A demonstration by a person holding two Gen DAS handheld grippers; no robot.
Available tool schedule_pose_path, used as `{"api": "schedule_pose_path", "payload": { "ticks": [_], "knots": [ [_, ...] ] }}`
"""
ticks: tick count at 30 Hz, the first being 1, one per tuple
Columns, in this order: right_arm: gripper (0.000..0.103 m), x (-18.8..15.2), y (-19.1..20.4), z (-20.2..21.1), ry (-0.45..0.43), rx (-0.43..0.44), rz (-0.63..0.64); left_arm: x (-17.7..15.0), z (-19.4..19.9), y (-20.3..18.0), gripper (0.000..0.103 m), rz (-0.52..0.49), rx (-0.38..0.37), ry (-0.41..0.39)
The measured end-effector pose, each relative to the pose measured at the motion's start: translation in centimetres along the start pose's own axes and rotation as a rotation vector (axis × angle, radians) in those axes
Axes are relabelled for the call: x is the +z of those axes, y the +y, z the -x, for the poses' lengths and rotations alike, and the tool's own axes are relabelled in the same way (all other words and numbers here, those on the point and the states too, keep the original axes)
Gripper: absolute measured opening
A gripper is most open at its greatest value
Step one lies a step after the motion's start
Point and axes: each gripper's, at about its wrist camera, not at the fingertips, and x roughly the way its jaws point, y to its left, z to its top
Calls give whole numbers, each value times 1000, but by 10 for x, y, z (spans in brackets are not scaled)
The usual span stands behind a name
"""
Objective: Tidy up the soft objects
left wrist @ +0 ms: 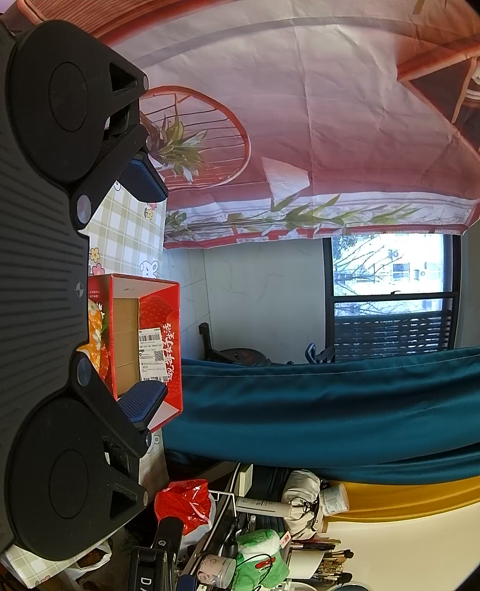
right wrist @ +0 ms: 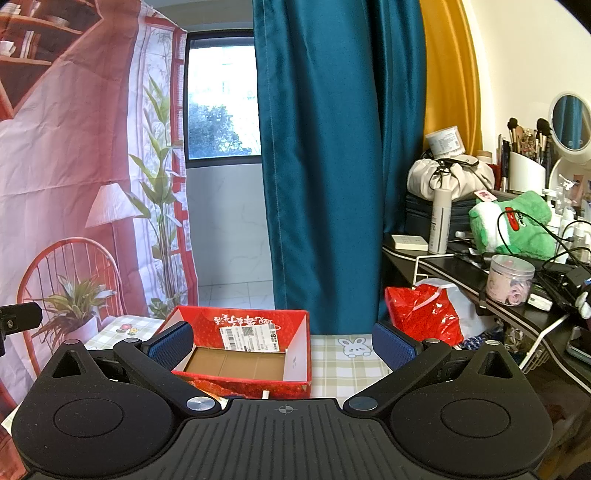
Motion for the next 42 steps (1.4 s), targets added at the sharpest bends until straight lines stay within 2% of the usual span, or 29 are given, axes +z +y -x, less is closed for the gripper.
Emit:
{"api": "schedule_pose_path", "payload": {
  "ticks": [33, 42],
  "knots": [
    [103, -3, 0, -1, -7, 3, -5, -1, -1, 0, 103, -5, -2, -7],
    [103, -26, -8, -11, -60, 55, -33, -22, -18, -4, 103, -32, 27, 13]
  ]
}}
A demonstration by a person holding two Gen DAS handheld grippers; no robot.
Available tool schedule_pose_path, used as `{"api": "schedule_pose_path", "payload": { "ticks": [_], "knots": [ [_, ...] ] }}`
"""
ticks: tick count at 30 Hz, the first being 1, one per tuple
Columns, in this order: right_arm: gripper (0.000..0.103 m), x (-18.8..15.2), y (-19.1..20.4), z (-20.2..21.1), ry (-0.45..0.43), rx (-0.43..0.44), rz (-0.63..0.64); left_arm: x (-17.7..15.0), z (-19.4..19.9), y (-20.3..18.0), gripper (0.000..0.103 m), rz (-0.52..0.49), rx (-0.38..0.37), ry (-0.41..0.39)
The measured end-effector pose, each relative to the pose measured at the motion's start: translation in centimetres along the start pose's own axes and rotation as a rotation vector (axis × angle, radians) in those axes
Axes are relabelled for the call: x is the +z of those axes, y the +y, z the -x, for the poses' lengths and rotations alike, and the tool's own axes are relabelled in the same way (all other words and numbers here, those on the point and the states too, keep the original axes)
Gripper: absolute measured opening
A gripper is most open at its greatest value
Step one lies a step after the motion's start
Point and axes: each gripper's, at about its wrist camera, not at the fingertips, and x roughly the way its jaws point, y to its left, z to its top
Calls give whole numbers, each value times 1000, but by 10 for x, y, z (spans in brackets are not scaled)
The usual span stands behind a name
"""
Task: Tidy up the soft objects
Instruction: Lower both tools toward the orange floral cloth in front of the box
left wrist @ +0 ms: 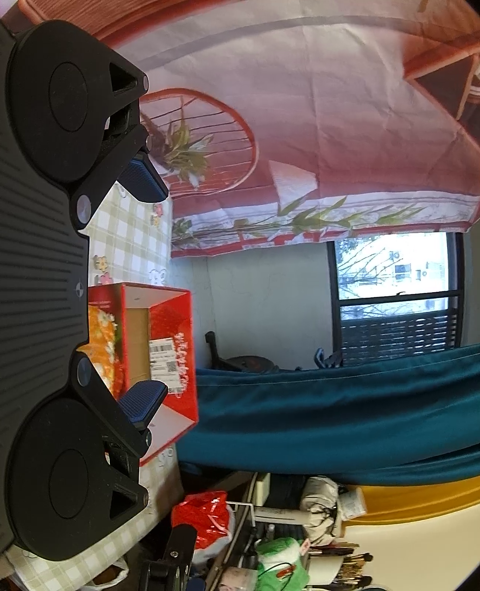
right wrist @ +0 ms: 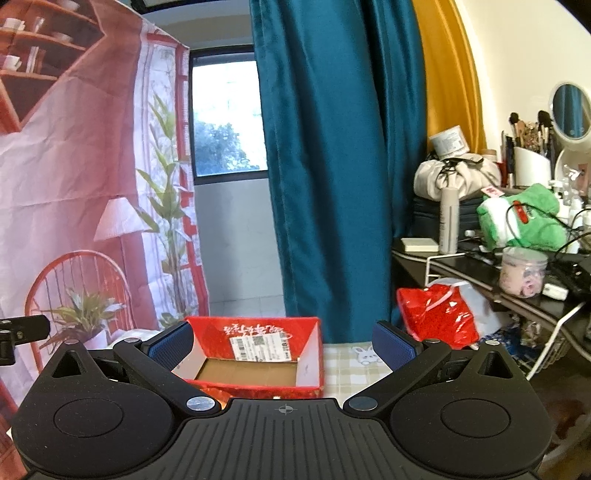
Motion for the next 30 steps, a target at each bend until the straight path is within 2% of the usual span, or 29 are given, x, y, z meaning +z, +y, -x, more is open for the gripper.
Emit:
{"api": "schedule_pose_path", "payload": {
  "ticks": [6, 9, 12, 16, 22, 24, 30],
  "knots": [
    [103, -29, -8, -16, -5, 37, -67, -20, -22, 2, 103, 14, -10, 53],
    [102, -41, -8, -29, 46, 27, -71, -30, -35, 4, 103, 18, -16, 83],
    [103, -52, -7, -41, 104, 67, -78, -39, -49, 5, 103, 20, -18, 103],
    [103, -67, 1, -58, 174, 38, -48, -50, -65, 7, 103, 27, -36, 132],
    [100, -92, 8, -78, 254, 89, -50, -67, -88, 11, 103, 63, -73, 186],
    [89, -100, 12, -85, 287, 111, -36, -71, -95, 12, 103, 68, -80, 202],
    [67, -117, 25, -103, 377, 172, -27, -81, -105, 12, 102, 59, -78, 236]
  ]
}}
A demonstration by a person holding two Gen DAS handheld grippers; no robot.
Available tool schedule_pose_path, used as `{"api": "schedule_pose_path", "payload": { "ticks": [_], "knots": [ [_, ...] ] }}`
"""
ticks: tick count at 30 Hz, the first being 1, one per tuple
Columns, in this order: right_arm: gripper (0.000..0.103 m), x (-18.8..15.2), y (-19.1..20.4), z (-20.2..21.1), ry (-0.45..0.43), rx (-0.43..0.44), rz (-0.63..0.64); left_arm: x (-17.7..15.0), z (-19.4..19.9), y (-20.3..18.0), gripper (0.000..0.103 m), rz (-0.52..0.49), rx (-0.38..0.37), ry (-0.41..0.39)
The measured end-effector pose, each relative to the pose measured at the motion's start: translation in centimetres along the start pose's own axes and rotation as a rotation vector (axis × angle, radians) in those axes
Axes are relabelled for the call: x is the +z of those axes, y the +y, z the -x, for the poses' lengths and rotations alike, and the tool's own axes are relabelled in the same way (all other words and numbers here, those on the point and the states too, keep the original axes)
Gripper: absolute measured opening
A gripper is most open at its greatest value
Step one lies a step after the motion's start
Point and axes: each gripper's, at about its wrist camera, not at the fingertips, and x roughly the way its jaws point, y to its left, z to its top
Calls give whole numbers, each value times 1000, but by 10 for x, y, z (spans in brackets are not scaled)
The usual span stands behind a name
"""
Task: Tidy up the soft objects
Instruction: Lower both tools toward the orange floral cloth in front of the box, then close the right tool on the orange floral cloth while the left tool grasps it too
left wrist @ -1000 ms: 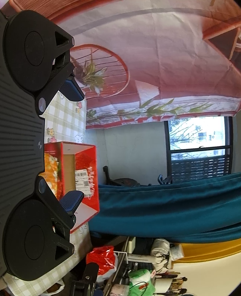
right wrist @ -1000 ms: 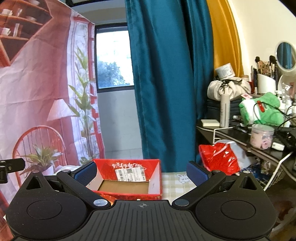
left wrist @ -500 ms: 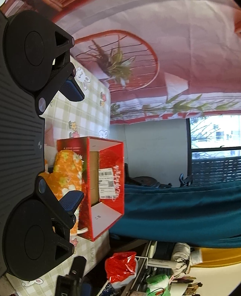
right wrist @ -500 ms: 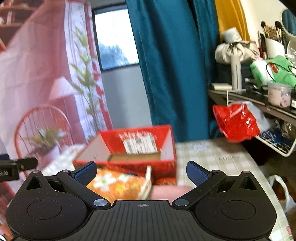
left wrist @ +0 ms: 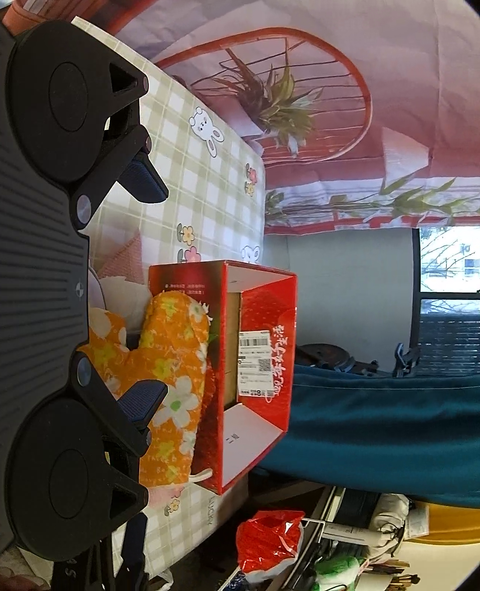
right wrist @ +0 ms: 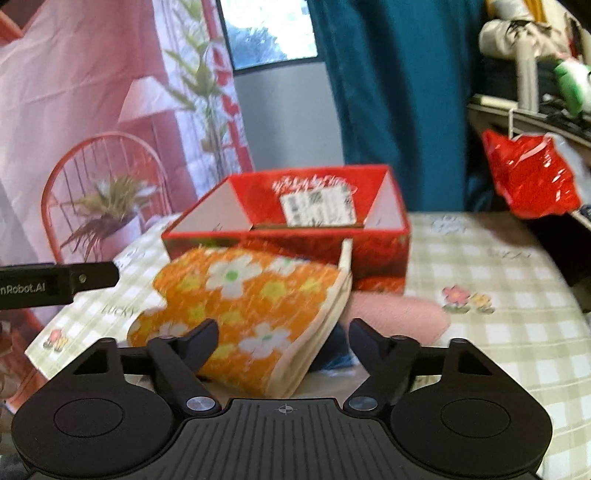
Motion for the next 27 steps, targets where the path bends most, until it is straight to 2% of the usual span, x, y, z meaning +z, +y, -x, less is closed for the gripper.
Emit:
{"api": "schedule_pose_path", "payload": {
  "ticks": [3, 7, 9, 15, 17, 21, 27],
  "knots": [
    [61, -4, 2, -8, 35, 23, -3, -2, -6, 1, 102, 14, -19, 16],
    [59, -6, -1, -16, 65, 37, -17, -7, -16, 3, 100, 31, -27, 54],
    [56, -7, -4, -20, 72, 38, -31, -8, -22, 6, 93, 50, -38, 79],
    [47, -6, -11, -28, 86, 38, -45, -7, -31, 13, 81, 110, -101, 109],
    [44, -5, -13, -31, 92, 32, -44, -3, -34, 14, 80, 122, -120, 111],
    [32, -2, -19, -36, 94, 18, -46, 5, -47, 21, 78, 177, -143, 126],
    [25, -1, -25, -42, 99, 21, -42, 16, -76, 25, 70, 229, -181, 167]
  ]
}}
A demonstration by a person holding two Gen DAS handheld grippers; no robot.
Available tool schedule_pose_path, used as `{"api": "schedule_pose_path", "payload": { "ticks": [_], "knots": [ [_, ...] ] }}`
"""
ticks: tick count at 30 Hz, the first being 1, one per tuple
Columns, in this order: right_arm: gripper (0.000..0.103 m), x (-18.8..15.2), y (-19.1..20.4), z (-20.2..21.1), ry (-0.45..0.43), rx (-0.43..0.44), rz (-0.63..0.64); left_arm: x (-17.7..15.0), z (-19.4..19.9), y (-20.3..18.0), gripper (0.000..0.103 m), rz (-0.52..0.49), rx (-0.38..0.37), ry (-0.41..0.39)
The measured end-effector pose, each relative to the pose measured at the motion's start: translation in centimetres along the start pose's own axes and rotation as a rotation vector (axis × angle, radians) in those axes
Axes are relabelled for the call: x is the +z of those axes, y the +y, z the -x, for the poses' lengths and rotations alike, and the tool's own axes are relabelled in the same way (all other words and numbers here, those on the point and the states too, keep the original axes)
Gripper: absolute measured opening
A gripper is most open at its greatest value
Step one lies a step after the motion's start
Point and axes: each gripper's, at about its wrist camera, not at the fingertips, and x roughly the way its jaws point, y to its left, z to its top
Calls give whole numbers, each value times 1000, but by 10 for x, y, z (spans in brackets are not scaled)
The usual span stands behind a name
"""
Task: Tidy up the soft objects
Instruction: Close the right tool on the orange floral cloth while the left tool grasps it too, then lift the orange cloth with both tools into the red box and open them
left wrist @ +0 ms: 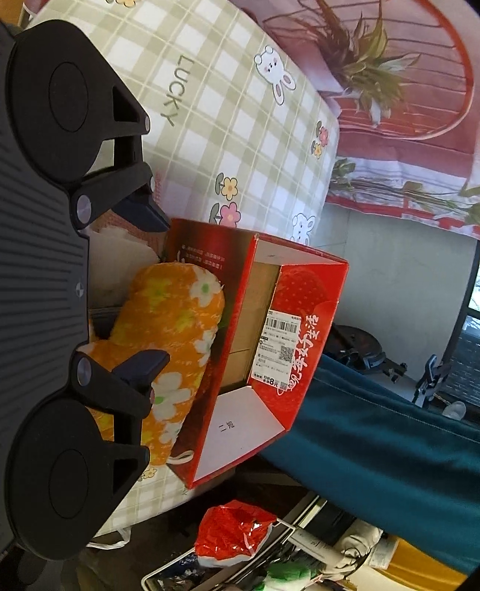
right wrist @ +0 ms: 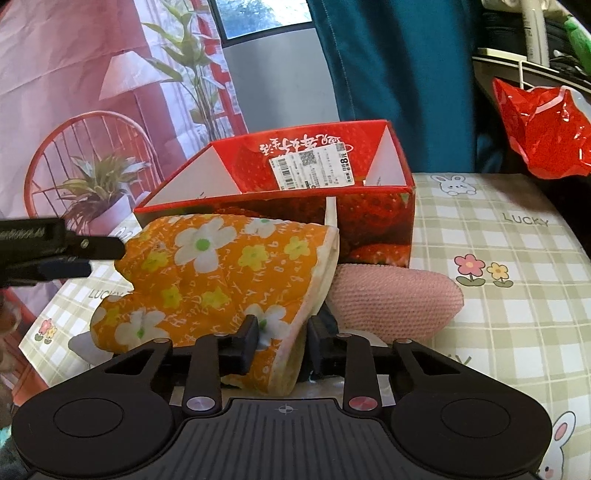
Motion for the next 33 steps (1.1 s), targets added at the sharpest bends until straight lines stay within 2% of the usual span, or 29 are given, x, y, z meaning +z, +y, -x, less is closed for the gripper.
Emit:
{"api": "schedule_pose_path", "payload": {
  "ticks": [5, 6, 12, 20, 33],
  "knots": [
    [24, 3, -1, -3, 2, -2, -4, 7, -21, 6, 65, 49, -43, 49],
    [23, 3, -1, -4, 2, -3, -3, 7, -24, 8, 56, 55, -53, 56],
    [19, 10, -1, -5, -3, -6, 2, 9, -23, 6, 25, 44, -49, 53],
    [12, 21, -3, 8, -53, 0, 3, 17, -3, -15, 17, -79, -53, -24],
    [11, 36, -2, 30, -130, 5, 11, 31, 18, -31, 17, -108, -77, -110]
  ]
}}
